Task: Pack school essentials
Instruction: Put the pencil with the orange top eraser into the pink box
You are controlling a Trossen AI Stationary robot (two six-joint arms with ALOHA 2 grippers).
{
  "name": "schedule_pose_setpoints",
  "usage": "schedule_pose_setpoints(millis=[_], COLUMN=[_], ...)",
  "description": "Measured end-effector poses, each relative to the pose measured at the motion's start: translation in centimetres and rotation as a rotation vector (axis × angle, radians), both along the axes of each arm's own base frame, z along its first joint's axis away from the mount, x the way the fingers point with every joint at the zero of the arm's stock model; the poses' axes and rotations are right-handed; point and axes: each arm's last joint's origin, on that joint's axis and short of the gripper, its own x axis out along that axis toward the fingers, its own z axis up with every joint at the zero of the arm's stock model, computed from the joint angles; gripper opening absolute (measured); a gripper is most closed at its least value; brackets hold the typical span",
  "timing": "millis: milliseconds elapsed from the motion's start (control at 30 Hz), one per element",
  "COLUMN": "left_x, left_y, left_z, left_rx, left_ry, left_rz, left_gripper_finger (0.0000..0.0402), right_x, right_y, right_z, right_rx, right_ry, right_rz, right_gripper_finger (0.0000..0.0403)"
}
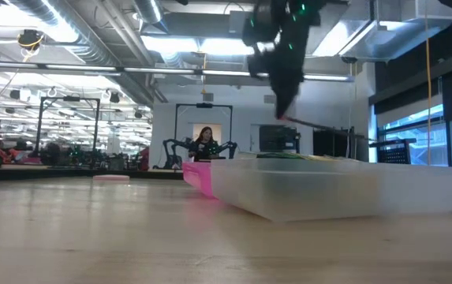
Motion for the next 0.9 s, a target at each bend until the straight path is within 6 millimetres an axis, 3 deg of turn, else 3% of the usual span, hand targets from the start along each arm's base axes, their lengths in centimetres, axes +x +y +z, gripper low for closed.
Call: schedule_pose_setpoints(millis=[133, 300, 700, 900], left_x=[-0.7, -2.0, -3.6, -3.7], left_y=[-1.0, -2.4, -5.7, -7.1], left_z=[0.3, 0.7, 1.4, 1.4], left_rx=[-0.011, -0.036, -0.094, -0.103], left_ry=[0.010, 0.018, -0.001, 0.005], left_rz=[-0.021, -0.043, -0.106, -0.149], left_gripper_finger=[0.0096, 0.0096, 0.0096, 0.0096], right_x=[2.0, 3.2, 5.0, 5.0], right_y=[3.6, 7.7, 16.2, 18.0], right_z=[0.9, 1.1, 1.6, 1.3], right_rx=[0.028, 0.035, 0.068, 0.100], right_ry=[-0.122, -0.173, -0.346, -0.344], right_rz=[0.221, 0.423, 0.647, 0.626], right_gripper_finger=[0.0044, 0.0044, 0.0044, 0.0044])
